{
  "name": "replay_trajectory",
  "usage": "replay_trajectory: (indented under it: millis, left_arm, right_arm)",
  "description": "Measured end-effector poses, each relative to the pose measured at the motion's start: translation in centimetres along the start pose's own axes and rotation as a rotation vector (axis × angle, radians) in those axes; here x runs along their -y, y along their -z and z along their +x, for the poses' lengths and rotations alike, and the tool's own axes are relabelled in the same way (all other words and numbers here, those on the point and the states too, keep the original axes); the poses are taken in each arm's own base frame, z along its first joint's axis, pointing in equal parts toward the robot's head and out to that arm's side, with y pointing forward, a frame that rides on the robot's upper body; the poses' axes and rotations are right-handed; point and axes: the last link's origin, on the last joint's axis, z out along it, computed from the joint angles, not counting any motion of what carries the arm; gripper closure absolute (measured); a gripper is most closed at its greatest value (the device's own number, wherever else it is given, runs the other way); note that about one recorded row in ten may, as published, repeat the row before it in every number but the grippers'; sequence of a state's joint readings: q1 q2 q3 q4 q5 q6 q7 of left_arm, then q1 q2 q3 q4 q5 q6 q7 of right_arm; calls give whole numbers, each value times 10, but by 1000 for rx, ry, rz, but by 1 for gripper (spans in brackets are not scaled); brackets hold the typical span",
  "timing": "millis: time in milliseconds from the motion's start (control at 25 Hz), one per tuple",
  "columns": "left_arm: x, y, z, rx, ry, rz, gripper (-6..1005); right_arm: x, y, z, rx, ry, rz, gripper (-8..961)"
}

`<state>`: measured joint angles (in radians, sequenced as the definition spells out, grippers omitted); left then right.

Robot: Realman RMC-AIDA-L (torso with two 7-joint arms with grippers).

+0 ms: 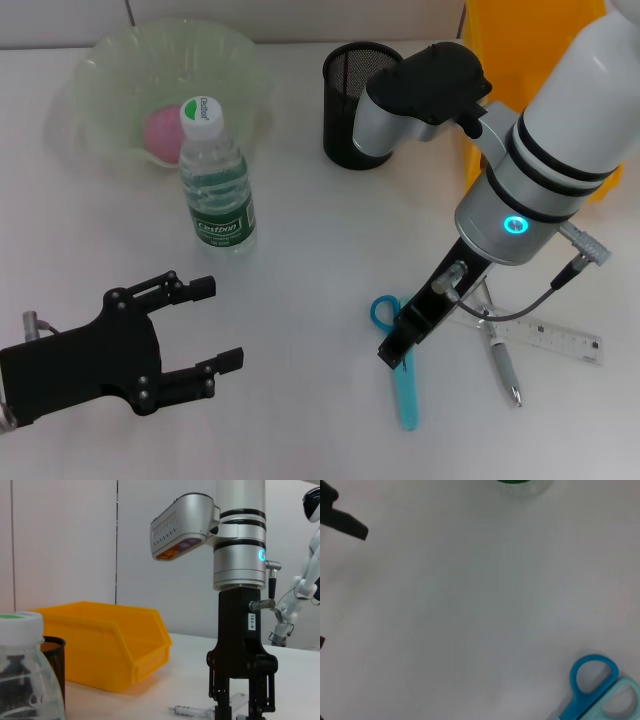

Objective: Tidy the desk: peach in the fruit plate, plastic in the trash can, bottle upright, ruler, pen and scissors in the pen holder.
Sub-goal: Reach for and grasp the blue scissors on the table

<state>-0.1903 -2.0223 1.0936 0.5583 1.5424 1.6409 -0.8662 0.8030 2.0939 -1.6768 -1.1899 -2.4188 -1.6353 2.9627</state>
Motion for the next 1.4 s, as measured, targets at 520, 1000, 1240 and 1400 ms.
replay_trajectory:
  millis: [520,1000,1240,1400]
  left_arm:
    - [1,0,-1,6,0,2,215]
    - [0,0,-2,7,-3,4,218]
    - [-1,-1,-4,6,-1,2,219]
    - [-1,-1,-4,7,-2,1,220]
  right_arm:
    - [2,-10,1,-11,-33,-32,311]
    - [4,-14,5,-19,-50,-37,312]
    - [6,-16,7,-22,-61,-37,312]
    - [8,-18,7,-17,-68,-38,313]
